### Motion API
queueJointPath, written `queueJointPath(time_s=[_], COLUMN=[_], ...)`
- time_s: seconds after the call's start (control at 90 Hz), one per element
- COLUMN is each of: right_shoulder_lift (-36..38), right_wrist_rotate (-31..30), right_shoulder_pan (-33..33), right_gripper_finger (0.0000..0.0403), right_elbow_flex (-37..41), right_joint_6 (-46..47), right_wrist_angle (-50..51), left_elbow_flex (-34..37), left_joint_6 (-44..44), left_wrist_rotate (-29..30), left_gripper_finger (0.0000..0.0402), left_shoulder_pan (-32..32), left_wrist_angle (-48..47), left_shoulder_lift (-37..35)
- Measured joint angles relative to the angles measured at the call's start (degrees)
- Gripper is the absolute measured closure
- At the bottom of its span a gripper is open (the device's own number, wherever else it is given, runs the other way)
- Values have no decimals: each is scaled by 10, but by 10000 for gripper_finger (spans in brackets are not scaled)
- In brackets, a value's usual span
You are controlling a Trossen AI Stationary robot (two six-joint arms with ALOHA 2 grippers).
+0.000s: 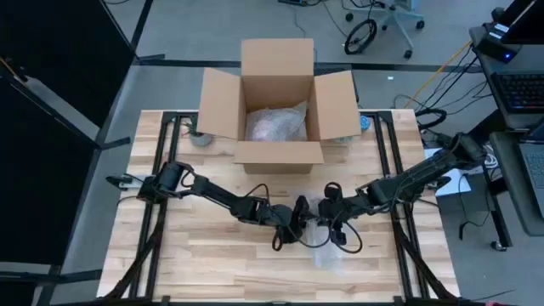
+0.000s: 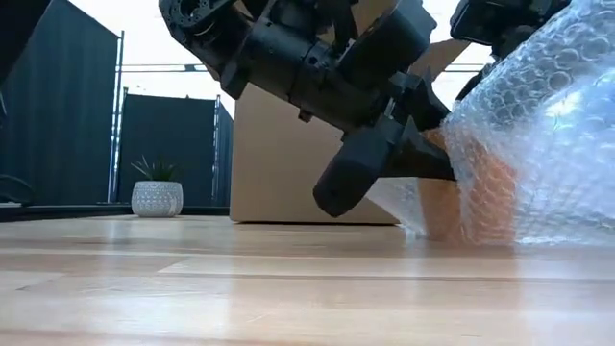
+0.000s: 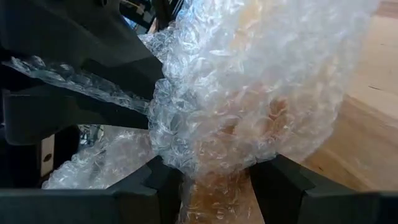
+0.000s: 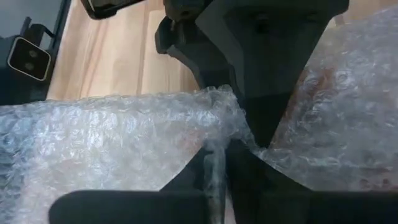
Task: Wrap mug
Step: Wrap the orange mug with transparent bubble wrap
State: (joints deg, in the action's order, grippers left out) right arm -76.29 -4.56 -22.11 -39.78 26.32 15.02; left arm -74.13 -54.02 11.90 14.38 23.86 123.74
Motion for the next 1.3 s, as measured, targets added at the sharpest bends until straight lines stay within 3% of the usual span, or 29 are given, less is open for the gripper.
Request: queueJointPath(time_s=[0.078,0.222,0.522,0.656,0.733,0.844,1.178,1.3], right_shoulder_lift=[0,0,34,61,66,57,2,0], right_wrist_rotate=[2,8,7,16,-8,-43,-49,-52], right_shoulder_pan=[0,1,-7,-2,2,10,33,34], right_gripper_finger=[393,394,395,395,395,395,395,395], right_elbow_flex=[0,0,4,4,3,2,-3,-2], right_joint_6=[2,21,56,58,60,68,134,136], right_wrist_angle=[-4,-10,-37,-42,-40,-17,22,22], left_elbow_flex=[1,0,-2,-2,-2,-2,-2,-2], left_joint_6=[47,100,102,100,100,99,95,72], left_wrist_rotate=[39,40,37,2,-15,-18,-18,23], left_gripper_finger=[252,252,252,252,252,252,252,252], left_shoulder_pan=[6,7,4,2,1,1,3,10], left_wrist_angle=[18,20,-7,-8,-10,-10,-6,-6], left_shoulder_lift=[1,0,-2,-2,-2,-2,-2,-3])
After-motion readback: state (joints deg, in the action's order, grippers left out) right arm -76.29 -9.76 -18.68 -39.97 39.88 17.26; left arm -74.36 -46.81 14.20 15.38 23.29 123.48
